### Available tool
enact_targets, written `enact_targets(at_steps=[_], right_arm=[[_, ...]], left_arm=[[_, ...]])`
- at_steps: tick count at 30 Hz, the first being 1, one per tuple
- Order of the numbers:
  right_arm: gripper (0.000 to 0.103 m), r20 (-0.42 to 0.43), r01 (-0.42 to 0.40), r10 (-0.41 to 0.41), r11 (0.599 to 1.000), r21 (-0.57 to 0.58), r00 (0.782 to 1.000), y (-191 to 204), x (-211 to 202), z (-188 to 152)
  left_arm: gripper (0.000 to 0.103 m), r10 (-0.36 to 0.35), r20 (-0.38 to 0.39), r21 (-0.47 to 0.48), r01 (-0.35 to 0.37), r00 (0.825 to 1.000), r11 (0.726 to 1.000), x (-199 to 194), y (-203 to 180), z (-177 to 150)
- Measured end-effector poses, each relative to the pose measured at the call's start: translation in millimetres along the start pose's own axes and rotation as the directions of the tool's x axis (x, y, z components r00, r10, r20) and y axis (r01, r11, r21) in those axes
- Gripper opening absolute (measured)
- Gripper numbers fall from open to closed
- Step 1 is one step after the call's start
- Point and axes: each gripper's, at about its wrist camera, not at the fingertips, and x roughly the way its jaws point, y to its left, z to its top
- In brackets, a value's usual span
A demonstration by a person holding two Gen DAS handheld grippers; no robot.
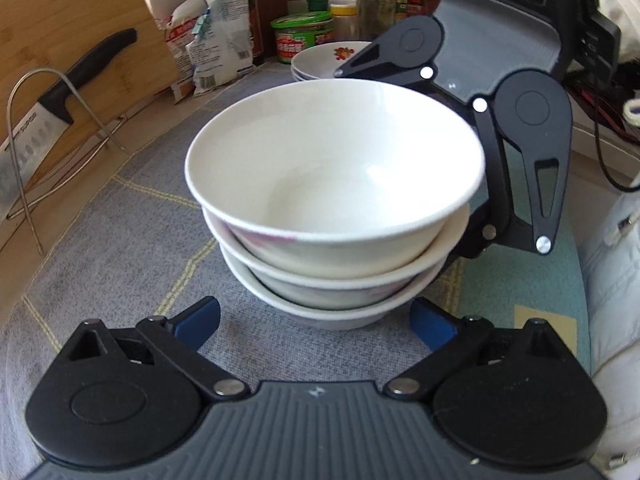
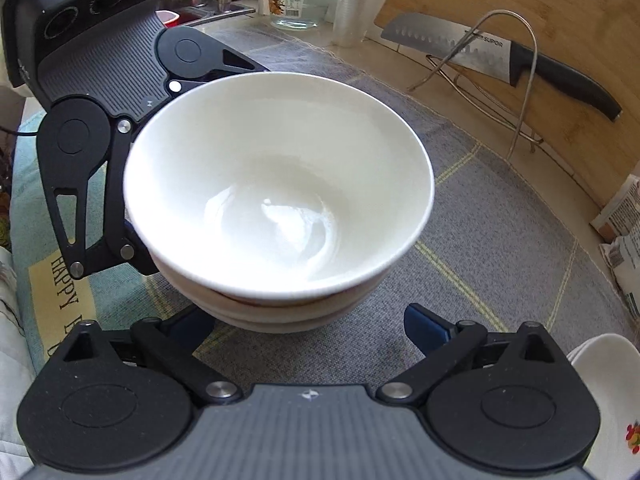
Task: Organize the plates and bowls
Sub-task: 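Close the left gripper around the rim of the bowl stack, then carry the bowl stack with the left gripper over the stacked plates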
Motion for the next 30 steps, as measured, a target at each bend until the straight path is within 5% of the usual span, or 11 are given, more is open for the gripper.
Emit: enact_targets(at_steps=[12,30], right_arm=[[0.090,0.004,-0.095,0.095,0.992,-0.079,0.995,-6,0,8],[0.087,-0.001,-0.109,0.109,0.990,-0.091,0.994,-5,-8,10]], left_arm=[[0.091,-0.085,-0.006,0.079,0.085,0.996,0.993,-3,11,13],[0.086,-0.141,-0.061,0.152,0.148,0.988,0.977,1,17,19]])
